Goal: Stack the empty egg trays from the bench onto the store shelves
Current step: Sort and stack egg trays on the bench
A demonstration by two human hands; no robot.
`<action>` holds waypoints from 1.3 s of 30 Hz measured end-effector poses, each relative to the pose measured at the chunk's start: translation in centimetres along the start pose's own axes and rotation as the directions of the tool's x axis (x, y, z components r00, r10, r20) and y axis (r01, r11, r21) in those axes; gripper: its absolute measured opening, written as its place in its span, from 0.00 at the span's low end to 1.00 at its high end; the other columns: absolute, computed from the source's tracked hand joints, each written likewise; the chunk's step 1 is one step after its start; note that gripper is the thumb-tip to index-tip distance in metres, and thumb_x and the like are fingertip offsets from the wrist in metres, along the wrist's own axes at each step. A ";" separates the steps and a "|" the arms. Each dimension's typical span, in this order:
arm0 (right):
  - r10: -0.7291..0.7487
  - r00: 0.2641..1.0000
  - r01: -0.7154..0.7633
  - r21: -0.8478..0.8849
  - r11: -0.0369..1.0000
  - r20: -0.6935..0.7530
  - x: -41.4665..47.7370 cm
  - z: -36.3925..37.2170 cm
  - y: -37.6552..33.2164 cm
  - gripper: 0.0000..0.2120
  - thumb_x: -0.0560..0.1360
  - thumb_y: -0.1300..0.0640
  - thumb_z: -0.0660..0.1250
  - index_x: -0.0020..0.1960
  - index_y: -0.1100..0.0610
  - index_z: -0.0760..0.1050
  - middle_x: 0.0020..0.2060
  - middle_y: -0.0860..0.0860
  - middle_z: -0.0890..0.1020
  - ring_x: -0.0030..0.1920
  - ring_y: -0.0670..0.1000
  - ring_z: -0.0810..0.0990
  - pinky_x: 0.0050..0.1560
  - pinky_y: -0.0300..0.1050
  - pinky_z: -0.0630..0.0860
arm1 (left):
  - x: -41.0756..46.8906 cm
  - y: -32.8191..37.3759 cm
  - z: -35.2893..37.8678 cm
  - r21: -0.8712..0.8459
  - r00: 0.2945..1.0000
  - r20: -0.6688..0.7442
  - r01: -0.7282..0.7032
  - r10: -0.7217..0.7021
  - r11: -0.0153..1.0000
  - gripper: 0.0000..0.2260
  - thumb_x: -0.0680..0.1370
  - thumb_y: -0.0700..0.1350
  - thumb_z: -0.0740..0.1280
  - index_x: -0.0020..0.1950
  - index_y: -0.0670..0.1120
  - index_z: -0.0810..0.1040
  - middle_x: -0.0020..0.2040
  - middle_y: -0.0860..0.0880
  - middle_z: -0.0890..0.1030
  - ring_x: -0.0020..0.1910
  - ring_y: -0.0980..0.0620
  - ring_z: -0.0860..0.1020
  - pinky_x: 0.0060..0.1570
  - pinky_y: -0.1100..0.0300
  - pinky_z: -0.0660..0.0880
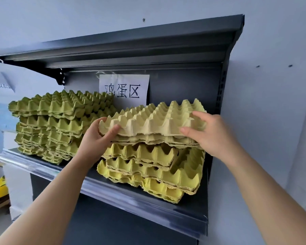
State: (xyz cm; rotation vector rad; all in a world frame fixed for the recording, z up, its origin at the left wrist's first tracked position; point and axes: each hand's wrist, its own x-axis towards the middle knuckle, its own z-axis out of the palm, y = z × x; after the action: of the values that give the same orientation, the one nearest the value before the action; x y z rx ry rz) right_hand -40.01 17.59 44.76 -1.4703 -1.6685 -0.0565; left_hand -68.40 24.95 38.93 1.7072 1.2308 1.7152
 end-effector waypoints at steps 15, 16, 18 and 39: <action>0.281 0.960 -0.278 -0.180 0.944 -0.006 -0.1 2.6 -2.9 0.32 0.68 0.36 0.68 0.70 0.41 0.65 0.70 0.51 0.67 0.60 0.54 0.75 0.58 0.50 0.73 | 4.0 -4.7 -0.2 0.076 0.965 0.259 0.018 -0.037 0.997 0.35 0.71 0.71 0.62 0.71 0.52 0.66 0.53 0.57 0.78 0.50 0.56 0.78 0.53 0.52 0.76; 0.291 0.957 -0.286 -0.180 0.941 -0.002 0.0 2.6 -3.0 0.32 0.69 0.37 0.69 0.70 0.41 0.65 0.70 0.51 0.67 0.61 0.54 0.74 0.59 0.51 0.73 | 4.0 -4.8 -0.3 0.093 0.964 0.261 0.020 -0.043 0.996 0.37 0.69 0.73 0.61 0.71 0.53 0.66 0.53 0.57 0.79 0.52 0.54 0.78 0.56 0.48 0.76; 0.295 0.956 -0.291 -0.178 0.940 -0.002 -0.1 2.6 -3.3 0.31 0.69 0.38 0.68 0.70 0.41 0.65 0.70 0.52 0.67 0.61 0.55 0.75 0.59 0.51 0.73 | 3.9 -4.8 -0.5 0.115 0.967 0.252 0.010 -0.038 0.993 0.39 0.67 0.76 0.59 0.70 0.52 0.67 0.55 0.54 0.79 0.54 0.50 0.78 0.56 0.45 0.75; 0.297 0.913 -0.398 -0.456 0.796 -0.279 -20.4 -4.3 0.8 0.19 0.73 0.52 0.70 0.62 0.59 0.77 0.61 0.53 0.78 0.58 0.55 0.78 0.60 0.44 0.69 | -14.9 2.7 11.4 -0.040 0.583 0.388 -0.763 0.714 0.645 0.15 0.76 0.50 0.63 0.55 0.43 0.81 0.51 0.47 0.83 0.48 0.43 0.80 0.47 0.49 0.76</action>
State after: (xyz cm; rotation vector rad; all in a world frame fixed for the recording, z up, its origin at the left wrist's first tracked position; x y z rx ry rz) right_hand -38.78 -0.37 34.30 -2.0792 -1.2437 -0.4518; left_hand -54.53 14.86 30.91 2.7460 0.4413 1.5693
